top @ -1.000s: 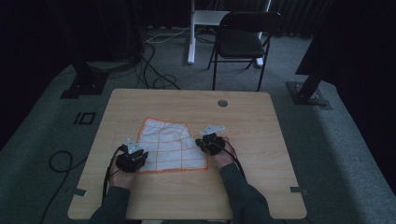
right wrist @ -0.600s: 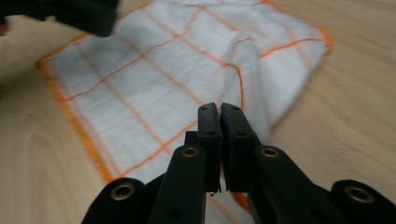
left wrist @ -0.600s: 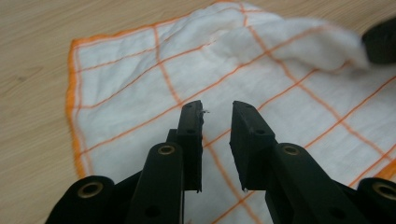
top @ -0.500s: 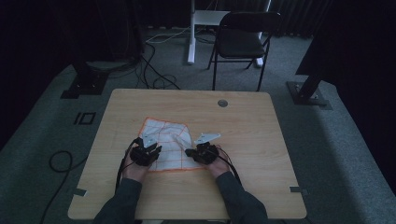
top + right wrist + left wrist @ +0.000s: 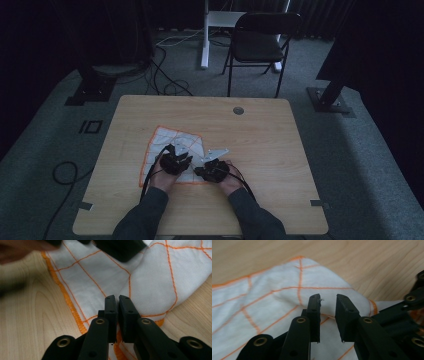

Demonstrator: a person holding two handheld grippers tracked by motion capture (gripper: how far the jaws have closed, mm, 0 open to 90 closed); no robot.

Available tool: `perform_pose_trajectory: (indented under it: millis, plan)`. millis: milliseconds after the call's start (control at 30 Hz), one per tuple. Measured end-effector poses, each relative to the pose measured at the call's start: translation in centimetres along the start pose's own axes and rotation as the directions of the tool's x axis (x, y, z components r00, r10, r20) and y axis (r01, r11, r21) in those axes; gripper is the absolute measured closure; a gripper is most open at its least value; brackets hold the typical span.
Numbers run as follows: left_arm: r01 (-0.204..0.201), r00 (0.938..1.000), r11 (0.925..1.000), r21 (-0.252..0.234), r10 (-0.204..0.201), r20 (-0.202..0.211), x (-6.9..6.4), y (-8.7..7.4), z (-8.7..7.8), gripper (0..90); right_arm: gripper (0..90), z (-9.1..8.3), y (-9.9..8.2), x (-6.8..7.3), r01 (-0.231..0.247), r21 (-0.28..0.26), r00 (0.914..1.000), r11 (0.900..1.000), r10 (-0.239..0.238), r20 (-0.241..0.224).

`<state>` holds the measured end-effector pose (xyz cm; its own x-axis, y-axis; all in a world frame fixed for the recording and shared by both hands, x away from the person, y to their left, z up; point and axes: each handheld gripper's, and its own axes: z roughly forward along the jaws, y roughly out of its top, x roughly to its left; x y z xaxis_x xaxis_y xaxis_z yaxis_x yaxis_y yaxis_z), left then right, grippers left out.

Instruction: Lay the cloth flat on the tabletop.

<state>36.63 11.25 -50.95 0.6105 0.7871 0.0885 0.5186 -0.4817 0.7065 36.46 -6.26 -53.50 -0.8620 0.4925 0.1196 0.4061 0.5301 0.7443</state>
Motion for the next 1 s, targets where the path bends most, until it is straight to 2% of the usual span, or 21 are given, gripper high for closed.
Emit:
perform_pose_trajectory:
  millis: [33, 67, 100, 167, 200, 300, 333, 467, 567, 633, 700, 767, 933, 1000]
  plan:
    - [0.0, 1.0, 1.0, 0.0, 0.0, 0.0, 0.0, 0.0, 0.0, 75.2, 79.3, -0.1, 0.0, 0.0, 0.005, 0.0, 1.0, 1.0, -0.005, -0.006]
    - [-0.013, 0.9998, 0.9989, 0.044, 0.014, -0.012, -0.1, -0.2, 0.8, 75.8, 73.5, -0.2, 0.1, 0.0, 0.007, -0.002, 0.9999, 1.0, -0.007, -0.011]
    - [-0.017, 0.9998, 0.9982, 0.057, 0.018, -0.013, -0.1, -0.4, 1.1, 76.2, 70.1, -0.4, 0.1, 0.0, 0.01, -0.004, 0.9999, 0.9999, -0.01, -0.013]
    - [-0.013, 0.9998, 0.9977, 0.067, 0.014, -0.011, 0.0, -0.6, 1.4, 76.3, 69.8, -0.7, 0.2, -0.1, 0.011, -0.005, 0.9999, 0.9999, -0.011, 0.0]
    - [-0.009, 0.9999, 0.9973, 0.073, 0.009, -0.006, 0.3, -1.0, 1.6, 76.4, 69.8, -1.3, 0.3, -0.6, 0.005, -0.022, 0.9998, 0.9998, -0.004, 0.02]
    - [-0.006, 0.9996, 0.9967, 0.081, 0.008, -0.025, 0.4, -1.3, 1.6, 76.7, 74.6, -2.0, 0.6, -1.7, -0.032, -0.042, 0.9971, 0.9986, 0.035, 0.068]
    - [-0.007, 0.9998, 0.9969, 0.079, 0.008, -0.021, 0.6, -1.4, 1.6, 76.7, 77.1, -2.1, 0.7, -2.1, -0.048, -0.048, 0.995, 0.9977, 0.052, 0.085]
    - [0.008, 0.9998, 0.9976, 0.068, -0.007, -0.018, 0.8, -1.7, 1.4, 76.6, 80.6, -1.7, 1.1, -3.7, -0.098, -0.044, 0.985, 0.9942, 0.103, 0.138]
    - [0.008, 0.9998, 0.9976, 0.068, -0.006, -0.019, 0.8, -1.8, 1.4, 76.5, 78.3, -0.9, 1.3, -4.5, -0.132, -0.024, 0.9793, 0.9909, 0.134, 0.151]
    - [0.007, 0.9998, 0.9977, 0.067, -0.006, -0.02, 0.8, -1.8, 1.4, 76.6, 73.4, -0.4, 1.3, -4.9, -0.155, -0.021, 0.9776, 0.9878, 0.156, 0.141]
    - [0.003, 0.9998, 0.9977, 0.067, -0.002, -0.021, 0.8, -1.8, 1.4, 76.5, 72.0, 0.1, 1.4, -5.2, -0.178, -0.022, 0.9744, 0.9837, 0.18, 0.135]
    - [0.003, 0.9997, 0.9978, 0.067, -0.001, -0.023, 0.8, -1.9, 1.3, 76.5, 72.0, 0.5, 1.3, -5.6, -0.218, -0.03, 0.9692, 0.9755, 0.22, 0.111]
    - [0.009, 0.9997, 0.9978, 0.065, -0.007, -0.025, 0.9, -2.0, 1.2, 76.4, 82.4, 1.2, 1.3, -6.5, -0.315, -0.041, 0.948, 0.9482, 0.316, 0.033]
    - [0.012, 0.9997, 0.998, 0.061, -0.011, -0.024, 0.9, -2.1, 1.2, 76.4, 87.8, 1.3, 1.4, -6.6, -0.332, -0.053, 0.9428, 0.942, 0.333, 0.019]
